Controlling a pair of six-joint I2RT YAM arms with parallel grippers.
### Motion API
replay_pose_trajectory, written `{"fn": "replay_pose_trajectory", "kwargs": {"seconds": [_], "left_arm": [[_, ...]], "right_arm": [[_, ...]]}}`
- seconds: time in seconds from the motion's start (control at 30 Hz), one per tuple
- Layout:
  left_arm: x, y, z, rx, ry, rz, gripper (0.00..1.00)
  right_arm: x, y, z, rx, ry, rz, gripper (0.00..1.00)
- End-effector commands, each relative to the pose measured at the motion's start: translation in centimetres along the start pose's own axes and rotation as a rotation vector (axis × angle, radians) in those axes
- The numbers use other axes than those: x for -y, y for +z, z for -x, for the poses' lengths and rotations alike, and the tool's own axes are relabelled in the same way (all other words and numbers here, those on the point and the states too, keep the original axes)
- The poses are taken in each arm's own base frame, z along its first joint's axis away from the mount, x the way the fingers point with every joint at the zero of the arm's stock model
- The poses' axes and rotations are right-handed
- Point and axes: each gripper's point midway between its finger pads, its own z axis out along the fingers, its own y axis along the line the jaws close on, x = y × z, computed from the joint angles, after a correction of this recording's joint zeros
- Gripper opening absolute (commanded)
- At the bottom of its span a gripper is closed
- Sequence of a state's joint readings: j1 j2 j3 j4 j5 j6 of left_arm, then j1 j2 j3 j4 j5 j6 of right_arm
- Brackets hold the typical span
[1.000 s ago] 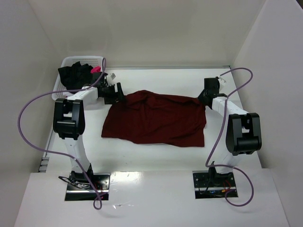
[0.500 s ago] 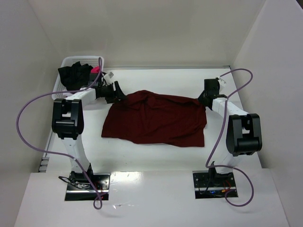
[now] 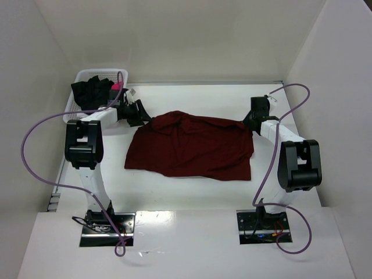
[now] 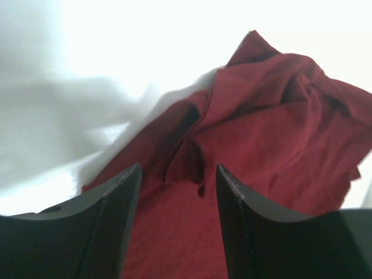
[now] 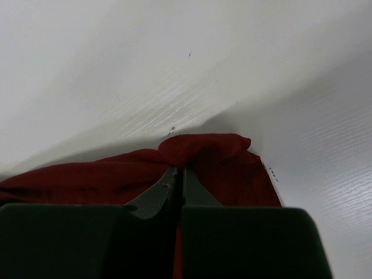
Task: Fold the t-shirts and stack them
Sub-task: Flatten out the tshirt
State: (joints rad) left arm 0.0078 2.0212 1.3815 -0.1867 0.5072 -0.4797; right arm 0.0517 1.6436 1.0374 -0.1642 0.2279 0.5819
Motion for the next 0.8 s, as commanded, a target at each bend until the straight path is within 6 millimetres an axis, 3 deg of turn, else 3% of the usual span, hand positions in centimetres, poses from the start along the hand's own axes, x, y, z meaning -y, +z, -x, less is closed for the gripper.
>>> {"fn": "replay_pose_trajectory", "kwargs": {"seconds": [0.0,0.13,0.4,0.5,0.57,0.77], "left_arm": [[0.5,0.9,0.8,0.015,0.026,0.060,0.61],[1.1,1.5,1.1,0.024,0.051,0.119,0.58],[3.2,2.6,-0.5,-0.017,0.146,0.161,0.50],[3.4,2.8,-1.2,-0.035,0.158,0.151,0.35],[4.6,2.2,-0.8,-0.017,0.174,0.135,0.23],[6.1,1.1,-2.2,-0.033,0.253,0.183,0.07]], "right_arm": [[-0.9,-1.3,2.8,0.096,0.007,0.042,0.02],[-1.0,-1.5,3.0,0.103,0.009,0.047,0.02],[-0.8,-1.7,2.9,0.103,-0.001,0.046,0.03],[-0.8,-1.7,2.9,0.103,-0.001,0.046,0.03],[-0.9,-1.7,3.1,0.111,0.001,0.051,0.03],[-0.8,-1.6,2.6,0.098,-0.001,0.054,0.03]]}}
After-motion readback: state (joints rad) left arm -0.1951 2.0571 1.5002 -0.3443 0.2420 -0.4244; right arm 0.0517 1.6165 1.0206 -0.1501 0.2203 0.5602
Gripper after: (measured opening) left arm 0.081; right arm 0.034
